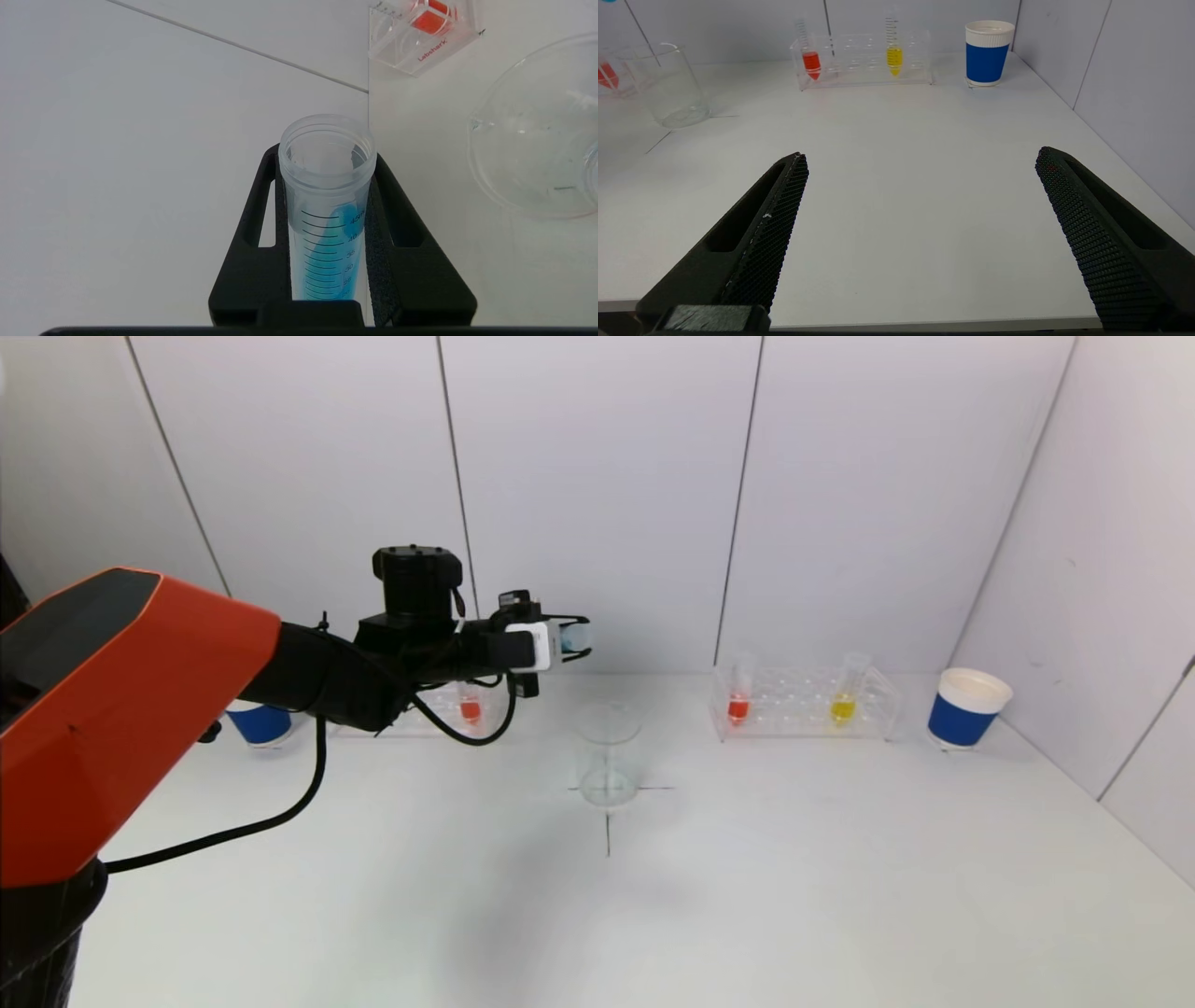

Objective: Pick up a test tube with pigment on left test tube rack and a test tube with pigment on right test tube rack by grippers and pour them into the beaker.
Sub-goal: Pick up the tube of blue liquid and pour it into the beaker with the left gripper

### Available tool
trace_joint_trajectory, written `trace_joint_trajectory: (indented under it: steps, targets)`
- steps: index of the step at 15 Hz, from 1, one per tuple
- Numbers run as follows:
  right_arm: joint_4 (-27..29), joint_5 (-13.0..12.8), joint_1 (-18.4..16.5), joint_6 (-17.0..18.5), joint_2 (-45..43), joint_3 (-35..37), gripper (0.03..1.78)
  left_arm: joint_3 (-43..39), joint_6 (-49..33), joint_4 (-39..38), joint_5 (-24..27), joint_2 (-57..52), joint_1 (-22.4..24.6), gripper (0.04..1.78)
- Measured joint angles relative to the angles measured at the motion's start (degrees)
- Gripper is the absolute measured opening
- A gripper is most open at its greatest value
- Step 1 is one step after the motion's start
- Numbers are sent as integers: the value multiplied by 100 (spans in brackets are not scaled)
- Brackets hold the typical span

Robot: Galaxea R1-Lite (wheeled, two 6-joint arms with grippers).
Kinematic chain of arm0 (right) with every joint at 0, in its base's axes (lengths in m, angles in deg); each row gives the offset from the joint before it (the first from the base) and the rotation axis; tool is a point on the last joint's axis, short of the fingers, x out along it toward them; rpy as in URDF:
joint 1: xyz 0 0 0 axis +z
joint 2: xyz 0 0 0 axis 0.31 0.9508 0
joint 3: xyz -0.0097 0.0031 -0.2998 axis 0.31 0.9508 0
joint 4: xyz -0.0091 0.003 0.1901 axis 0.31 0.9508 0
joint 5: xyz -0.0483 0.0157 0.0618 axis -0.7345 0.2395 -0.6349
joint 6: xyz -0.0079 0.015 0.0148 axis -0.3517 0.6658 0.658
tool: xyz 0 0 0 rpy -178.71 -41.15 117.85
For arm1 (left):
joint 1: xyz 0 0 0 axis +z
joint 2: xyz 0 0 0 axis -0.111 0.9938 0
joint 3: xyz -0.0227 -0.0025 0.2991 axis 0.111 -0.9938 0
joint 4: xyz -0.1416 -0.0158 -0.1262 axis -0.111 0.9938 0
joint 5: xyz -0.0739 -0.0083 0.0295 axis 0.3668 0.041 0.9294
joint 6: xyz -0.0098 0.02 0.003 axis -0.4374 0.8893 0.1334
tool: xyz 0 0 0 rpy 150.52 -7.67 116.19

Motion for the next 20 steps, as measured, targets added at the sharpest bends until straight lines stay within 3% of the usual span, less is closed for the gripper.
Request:
trace_joint_trajectory:
  steps: [4, 14, 20]
  targets:
    - [-2, -2, 2, 0, 0, 0, 177, 9, 144, -306, 35, 132, -13, 46]
    - [0, -2, 0, 0, 0, 0, 177, -144, 91, -1467, 805, 344, -17, 46]
    - [0, 0, 0, 2, 0, 0, 177, -284, 319, -1901, 861, 636, -17, 46]
